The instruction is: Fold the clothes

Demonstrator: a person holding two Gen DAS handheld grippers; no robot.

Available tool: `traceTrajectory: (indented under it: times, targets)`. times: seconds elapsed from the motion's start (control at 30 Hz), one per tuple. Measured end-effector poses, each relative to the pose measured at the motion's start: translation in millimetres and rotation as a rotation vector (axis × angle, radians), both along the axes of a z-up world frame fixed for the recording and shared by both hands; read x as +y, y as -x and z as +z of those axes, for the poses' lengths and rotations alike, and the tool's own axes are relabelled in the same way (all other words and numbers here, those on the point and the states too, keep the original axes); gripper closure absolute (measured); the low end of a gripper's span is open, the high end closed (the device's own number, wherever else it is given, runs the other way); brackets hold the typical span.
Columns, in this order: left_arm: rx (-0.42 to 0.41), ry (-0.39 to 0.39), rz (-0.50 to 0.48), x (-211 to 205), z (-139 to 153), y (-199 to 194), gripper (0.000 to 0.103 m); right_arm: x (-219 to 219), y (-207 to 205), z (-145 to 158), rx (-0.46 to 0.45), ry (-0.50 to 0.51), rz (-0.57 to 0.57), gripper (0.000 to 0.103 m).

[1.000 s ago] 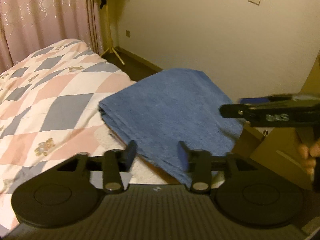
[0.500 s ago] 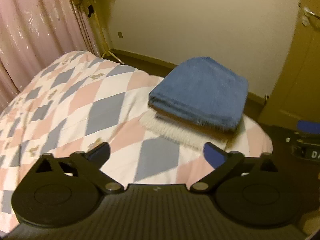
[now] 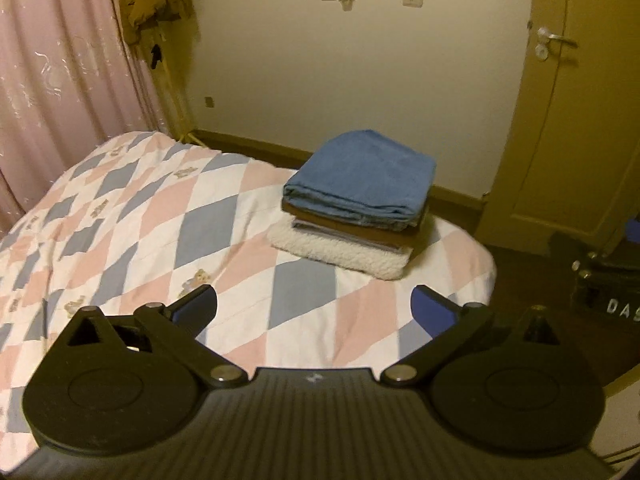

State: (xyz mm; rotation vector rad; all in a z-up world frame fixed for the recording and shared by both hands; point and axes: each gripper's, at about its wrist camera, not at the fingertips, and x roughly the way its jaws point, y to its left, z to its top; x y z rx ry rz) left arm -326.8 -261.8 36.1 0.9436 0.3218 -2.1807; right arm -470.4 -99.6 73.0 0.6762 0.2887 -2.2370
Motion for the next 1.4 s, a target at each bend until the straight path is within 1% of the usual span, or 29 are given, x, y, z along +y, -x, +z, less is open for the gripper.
traceTrajectory:
  times: [0.13, 0.23, 0.37, 0.43, 0.57, 0.63, 0.83, 0.93, 1.4]
  targets:
    - [0.009, -0.054, 0.014, -4, -1, -7, 0.001, -3, -3, -3, -0.061, -0.02, 0.025, 0.0]
    - [0.015, -0.095, 0.025, -7, -2, -11, 0.001, -7, -6, -7, -0.099, -0.058, 0.023, 0.0]
    - [0.0, -0.143, 0.042, -20, -12, -14, 0.001, -12, -6, -15, -0.196, -0.087, 0.013, 0.0]
    - [-0.016, -0.148, 0.044, -23, -18, -13, 0.001, -16, -5, -20, -0.243, -0.093, 0.003, 0.0]
    - [-0.058, -0.116, 0.03, -28, -25, -8, 0.001, -30, -1, -31, -0.302, -0.115, -0.02, 0.0]
    - [-0.065, -0.11, 0.021, -32, -28, -6, 0.001, -38, 0, -36, -0.315, -0.131, -0.033, 0.0]
    - [-0.075, -0.133, 0.009, -51, -39, -2, 0.001, -64, 4, -47, -0.334, -0.161, -0.052, 0.0]
    - [-0.081, -0.144, 0.004, -58, -52, 2, 0.001, -74, 6, -51, -0.338, -0.174, -0.055, 0.0]
    - [-0.138, -0.163, -0.016, -89, -81, 38, 0.001, -101, 29, -73, -0.373, -0.241, -0.06, 0.0]
